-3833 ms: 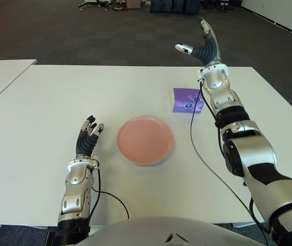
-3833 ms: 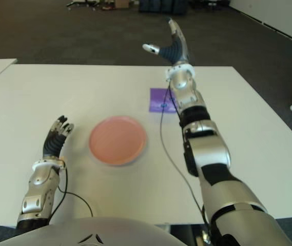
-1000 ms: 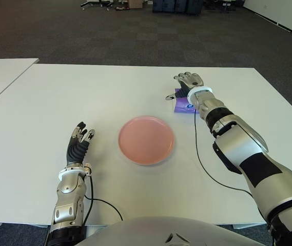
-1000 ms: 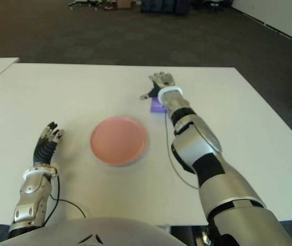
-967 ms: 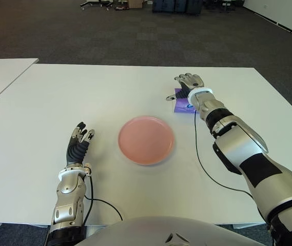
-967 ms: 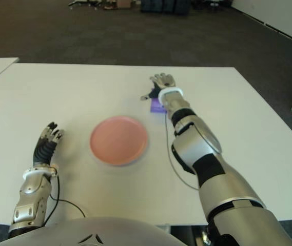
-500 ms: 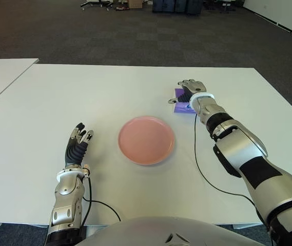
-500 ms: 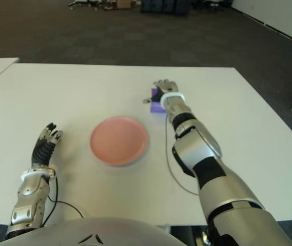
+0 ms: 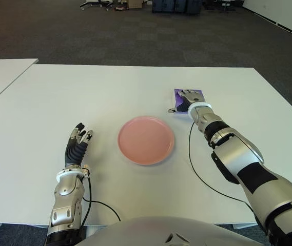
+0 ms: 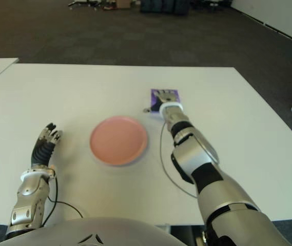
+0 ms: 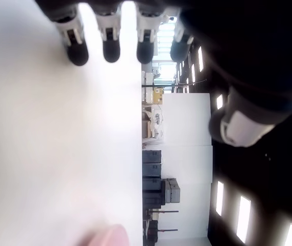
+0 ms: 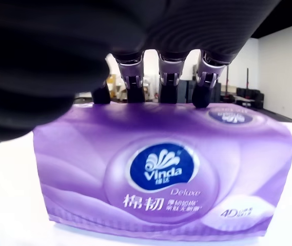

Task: Put the tissue paper into the plate.

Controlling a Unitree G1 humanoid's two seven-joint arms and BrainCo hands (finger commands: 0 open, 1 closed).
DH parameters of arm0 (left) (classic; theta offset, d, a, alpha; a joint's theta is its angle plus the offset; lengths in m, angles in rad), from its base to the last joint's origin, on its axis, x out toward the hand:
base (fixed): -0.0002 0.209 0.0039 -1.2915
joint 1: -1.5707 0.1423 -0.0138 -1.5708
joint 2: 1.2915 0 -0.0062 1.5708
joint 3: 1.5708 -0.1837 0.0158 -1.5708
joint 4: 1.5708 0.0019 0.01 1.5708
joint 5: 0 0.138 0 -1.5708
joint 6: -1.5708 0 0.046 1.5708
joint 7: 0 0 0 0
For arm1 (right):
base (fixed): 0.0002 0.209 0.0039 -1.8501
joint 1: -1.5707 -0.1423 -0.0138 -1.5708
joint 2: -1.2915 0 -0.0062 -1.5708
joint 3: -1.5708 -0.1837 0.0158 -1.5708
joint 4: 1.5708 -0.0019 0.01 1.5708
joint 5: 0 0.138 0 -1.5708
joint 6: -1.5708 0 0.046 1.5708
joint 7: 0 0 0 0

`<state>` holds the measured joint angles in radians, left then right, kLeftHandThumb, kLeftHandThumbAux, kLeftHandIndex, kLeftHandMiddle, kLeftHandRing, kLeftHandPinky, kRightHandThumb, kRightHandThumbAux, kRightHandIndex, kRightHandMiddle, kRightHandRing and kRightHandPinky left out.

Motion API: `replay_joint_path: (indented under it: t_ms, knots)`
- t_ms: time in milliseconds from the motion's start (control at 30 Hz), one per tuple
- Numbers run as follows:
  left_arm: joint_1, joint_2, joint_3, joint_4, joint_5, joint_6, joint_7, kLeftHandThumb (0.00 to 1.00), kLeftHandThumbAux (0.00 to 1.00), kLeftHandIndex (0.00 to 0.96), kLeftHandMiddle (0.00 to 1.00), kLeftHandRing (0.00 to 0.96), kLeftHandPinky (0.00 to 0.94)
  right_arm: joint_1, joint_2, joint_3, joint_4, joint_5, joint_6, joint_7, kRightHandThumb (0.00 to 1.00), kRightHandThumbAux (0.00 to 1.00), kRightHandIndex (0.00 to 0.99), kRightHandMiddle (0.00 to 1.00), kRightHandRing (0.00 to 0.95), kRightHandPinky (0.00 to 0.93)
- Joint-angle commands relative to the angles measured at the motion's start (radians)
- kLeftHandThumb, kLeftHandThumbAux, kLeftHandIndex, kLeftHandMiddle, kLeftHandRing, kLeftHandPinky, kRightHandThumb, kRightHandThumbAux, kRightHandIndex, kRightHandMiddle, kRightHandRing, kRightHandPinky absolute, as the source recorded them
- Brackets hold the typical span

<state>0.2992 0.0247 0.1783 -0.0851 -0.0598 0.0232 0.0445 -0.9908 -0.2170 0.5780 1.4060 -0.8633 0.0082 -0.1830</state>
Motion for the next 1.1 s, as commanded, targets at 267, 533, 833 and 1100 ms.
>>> replay_joint_path:
  t_ms: [267, 533, 833, 1100]
  knots:
    - [0.02, -0.001, 0.002, -0.013, -0.01, 0.005, -0.005, 0.035, 0.533, 0.0, 0.0, 0.0, 0.0, 0.068, 0.022, -0.027, 0.007, 0.028, 0.002, 0.038, 0.283, 0.366, 0.0, 0.0, 0.0, 0.0]
    - [0.026, 0.0, -0.002, -0.017, -0.002, -0.001, 0.0, 0.027, 0.536, 0.0, 0.0, 0.0, 0.0, 0.097, 0.04, -0.027, 0.008, 0.02, -0.004, 0.048, 0.27, 0.373, 0.0, 0.0, 0.0, 0.0]
    - [0.037, -0.008, -0.01, -0.033, 0.013, 0.006, 0.013, 0.021, 0.53, 0.0, 0.0, 0.0, 0.0, 0.12, 0.046, 0.023, 0.008, -0.02, -0.044, 0.057, 0.29, 0.378, 0.0, 0.0, 0.0, 0.0]
    - [0.044, -0.012, -0.016, -0.036, 0.017, -0.002, 0.013, 0.017, 0.525, 0.0, 0.0, 0.0, 0.0, 0.097, 0.047, 0.049, 0.004, -0.02, -0.059, 0.069, 0.29, 0.394, 0.0, 0.0, 0.0, 0.0]
